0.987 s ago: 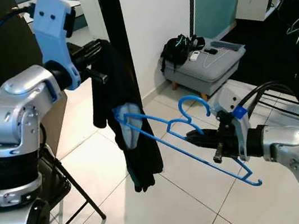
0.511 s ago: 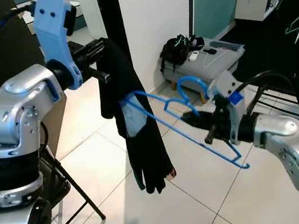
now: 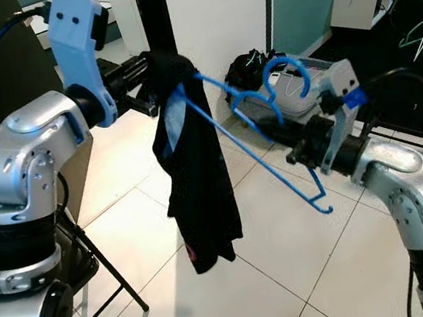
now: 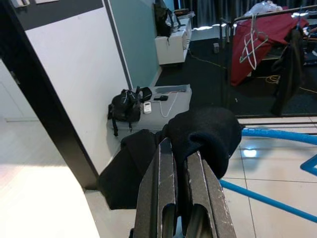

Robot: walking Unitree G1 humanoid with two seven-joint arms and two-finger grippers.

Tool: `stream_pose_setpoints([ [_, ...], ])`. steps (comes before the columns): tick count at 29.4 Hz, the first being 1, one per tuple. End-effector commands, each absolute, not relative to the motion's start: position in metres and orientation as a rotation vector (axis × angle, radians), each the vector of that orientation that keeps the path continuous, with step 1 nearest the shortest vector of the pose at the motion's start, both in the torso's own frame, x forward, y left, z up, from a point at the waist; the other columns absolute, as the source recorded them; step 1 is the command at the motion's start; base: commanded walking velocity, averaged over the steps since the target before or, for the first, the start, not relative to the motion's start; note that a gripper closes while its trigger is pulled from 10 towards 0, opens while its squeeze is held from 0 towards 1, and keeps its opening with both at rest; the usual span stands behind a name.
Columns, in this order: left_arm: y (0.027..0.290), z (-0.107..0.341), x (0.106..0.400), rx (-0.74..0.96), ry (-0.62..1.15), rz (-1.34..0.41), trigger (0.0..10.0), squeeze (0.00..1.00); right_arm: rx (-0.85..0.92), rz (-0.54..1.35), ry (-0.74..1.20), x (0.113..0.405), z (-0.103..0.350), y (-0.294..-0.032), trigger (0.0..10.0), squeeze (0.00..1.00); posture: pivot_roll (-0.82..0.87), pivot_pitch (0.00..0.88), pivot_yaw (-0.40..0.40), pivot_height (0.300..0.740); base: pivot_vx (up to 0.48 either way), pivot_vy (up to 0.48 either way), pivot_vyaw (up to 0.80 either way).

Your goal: Hang hanger

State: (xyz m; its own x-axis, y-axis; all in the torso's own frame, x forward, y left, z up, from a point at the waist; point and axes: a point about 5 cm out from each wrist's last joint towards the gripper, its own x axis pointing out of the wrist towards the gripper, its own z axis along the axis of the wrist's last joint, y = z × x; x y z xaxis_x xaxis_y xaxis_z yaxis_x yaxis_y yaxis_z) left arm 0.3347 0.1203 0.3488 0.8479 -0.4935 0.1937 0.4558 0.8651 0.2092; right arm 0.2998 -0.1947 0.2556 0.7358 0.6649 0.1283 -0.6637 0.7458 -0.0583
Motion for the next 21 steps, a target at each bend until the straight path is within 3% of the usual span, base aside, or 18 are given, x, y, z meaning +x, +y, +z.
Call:
stream_pose_setpoints([
  [1, 0.125, 0.348, 0.334, 0.169, -0.238, -0.485, 10.0, 0.00, 0.005, 0.681, -0.190, 0.301, 0.264, -0.202, 10.0, 0.00, -0.03, 0.012, -0.009, 0.740, 0.000, 0.000, 0.00],
  [10, 0.130, 0.347, 0.336, 0.181, -0.235, -0.460, 10.0, 0.00, -0.007, 0.755, 0.007, 0.293, 0.223, -0.174, 10.0, 0.00, -0.03, 0.015, -0.012, 0.740, 0.000, 0.000, 0.00],
  [21, 0.124, 0.332, 0.337, 0.195, -0.198, -0.475, 10.0, 0.00, 0.083, 0.634, 0.152, 0.302, 0.204, -0.175, 10.0, 0.00, -0.04, 0.025, -0.010, 0.740, 0.000, 0.000, 0.00],
])
